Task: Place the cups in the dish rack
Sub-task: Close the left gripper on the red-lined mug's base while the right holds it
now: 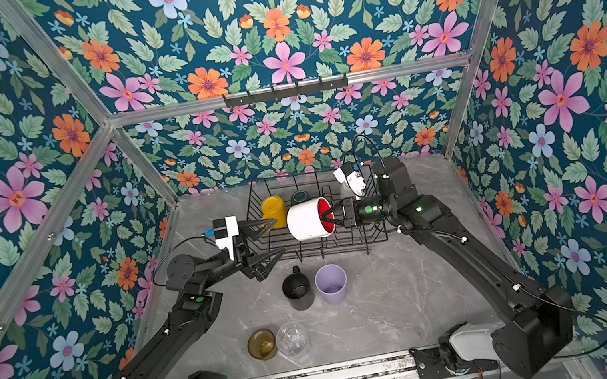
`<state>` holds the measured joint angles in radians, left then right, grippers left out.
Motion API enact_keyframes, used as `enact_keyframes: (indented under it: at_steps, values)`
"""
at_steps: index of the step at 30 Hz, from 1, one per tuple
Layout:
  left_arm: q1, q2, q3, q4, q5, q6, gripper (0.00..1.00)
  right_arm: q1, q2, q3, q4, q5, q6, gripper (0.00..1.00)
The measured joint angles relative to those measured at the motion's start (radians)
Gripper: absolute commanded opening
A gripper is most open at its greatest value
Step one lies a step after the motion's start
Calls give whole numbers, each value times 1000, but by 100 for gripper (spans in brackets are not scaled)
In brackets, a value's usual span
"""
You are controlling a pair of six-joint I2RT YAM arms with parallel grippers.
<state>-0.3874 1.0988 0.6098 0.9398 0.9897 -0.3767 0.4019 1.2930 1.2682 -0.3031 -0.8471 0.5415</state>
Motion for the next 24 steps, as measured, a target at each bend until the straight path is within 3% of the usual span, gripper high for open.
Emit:
enact_keyframes:
  at_steps: [8, 24]
  values:
    - [-13, -3, -5, -18, 19, 65, 96, 15, 1, -27, 69, -87, 8, 0]
    - [-18, -6, -21, 50, 62, 63, 98, 84, 42, -16, 84, -116, -26, 0]
